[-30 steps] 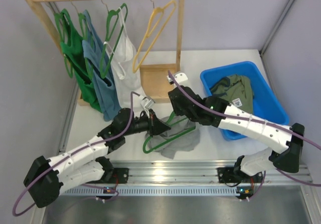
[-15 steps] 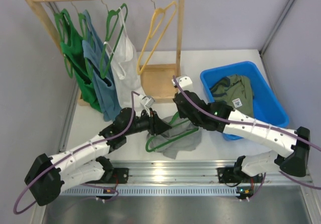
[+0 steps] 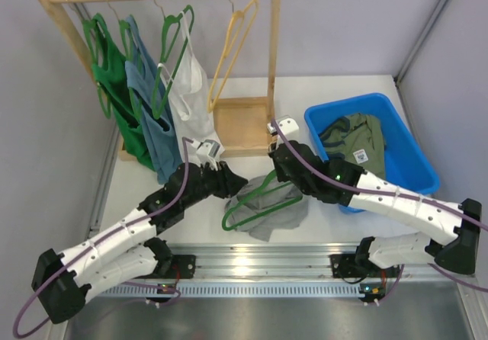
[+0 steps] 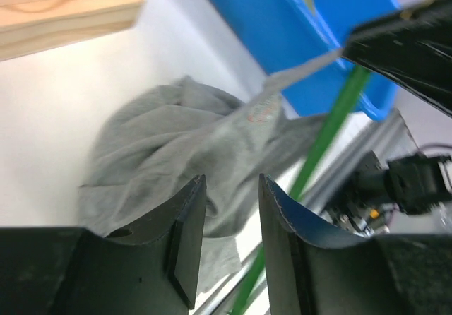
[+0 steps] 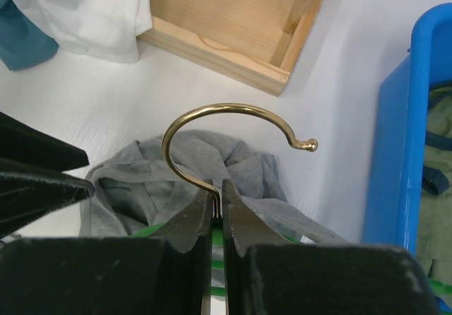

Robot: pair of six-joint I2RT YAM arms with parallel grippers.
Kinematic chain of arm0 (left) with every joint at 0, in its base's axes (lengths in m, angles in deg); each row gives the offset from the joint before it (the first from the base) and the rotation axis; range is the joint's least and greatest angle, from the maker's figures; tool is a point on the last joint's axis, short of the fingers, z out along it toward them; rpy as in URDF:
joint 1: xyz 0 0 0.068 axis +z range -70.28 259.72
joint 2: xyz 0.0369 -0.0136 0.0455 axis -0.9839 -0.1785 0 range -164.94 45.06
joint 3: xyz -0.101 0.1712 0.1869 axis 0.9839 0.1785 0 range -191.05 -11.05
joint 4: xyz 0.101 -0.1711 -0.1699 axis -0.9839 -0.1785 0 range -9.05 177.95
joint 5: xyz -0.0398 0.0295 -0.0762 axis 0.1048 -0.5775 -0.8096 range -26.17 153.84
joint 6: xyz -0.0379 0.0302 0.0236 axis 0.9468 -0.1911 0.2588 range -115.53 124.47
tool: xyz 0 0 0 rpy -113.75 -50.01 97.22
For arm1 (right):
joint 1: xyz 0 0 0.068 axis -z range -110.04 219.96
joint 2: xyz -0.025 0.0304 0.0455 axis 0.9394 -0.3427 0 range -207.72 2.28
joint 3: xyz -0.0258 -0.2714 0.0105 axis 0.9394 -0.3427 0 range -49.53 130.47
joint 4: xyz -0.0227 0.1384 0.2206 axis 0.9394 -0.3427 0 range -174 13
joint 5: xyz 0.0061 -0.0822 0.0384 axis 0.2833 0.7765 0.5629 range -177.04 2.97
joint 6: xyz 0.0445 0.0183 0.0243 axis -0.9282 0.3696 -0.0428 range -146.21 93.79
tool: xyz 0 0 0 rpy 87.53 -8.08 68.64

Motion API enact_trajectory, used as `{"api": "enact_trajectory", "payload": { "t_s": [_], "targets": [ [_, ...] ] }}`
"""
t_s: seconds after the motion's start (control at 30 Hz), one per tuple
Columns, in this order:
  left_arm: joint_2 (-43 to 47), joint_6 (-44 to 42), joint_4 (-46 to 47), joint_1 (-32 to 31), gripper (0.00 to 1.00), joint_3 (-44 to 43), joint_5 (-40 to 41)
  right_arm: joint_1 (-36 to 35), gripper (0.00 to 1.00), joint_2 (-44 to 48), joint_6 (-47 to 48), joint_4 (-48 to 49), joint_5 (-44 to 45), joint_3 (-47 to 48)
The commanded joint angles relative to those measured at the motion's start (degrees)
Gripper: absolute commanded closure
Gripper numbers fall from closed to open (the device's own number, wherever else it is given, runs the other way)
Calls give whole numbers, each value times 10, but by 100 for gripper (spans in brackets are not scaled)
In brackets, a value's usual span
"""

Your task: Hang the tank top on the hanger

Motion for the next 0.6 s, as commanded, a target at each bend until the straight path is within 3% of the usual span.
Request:
{"api": "enact_trajectory", "payload": {
  "t_s": [0.0,0.4,0.57],
  "targets": [
    [27,20,-100,1,59,-23,115,-5,100,24,7,26,-7,1],
    [-11,23,-249,1,57,-57,98,-5,100,25,3,32,-10,-3],
    [-45,10,-253,1,57,-67,82,-5,100,21,-1,30,-3,-1]
  ]
}}
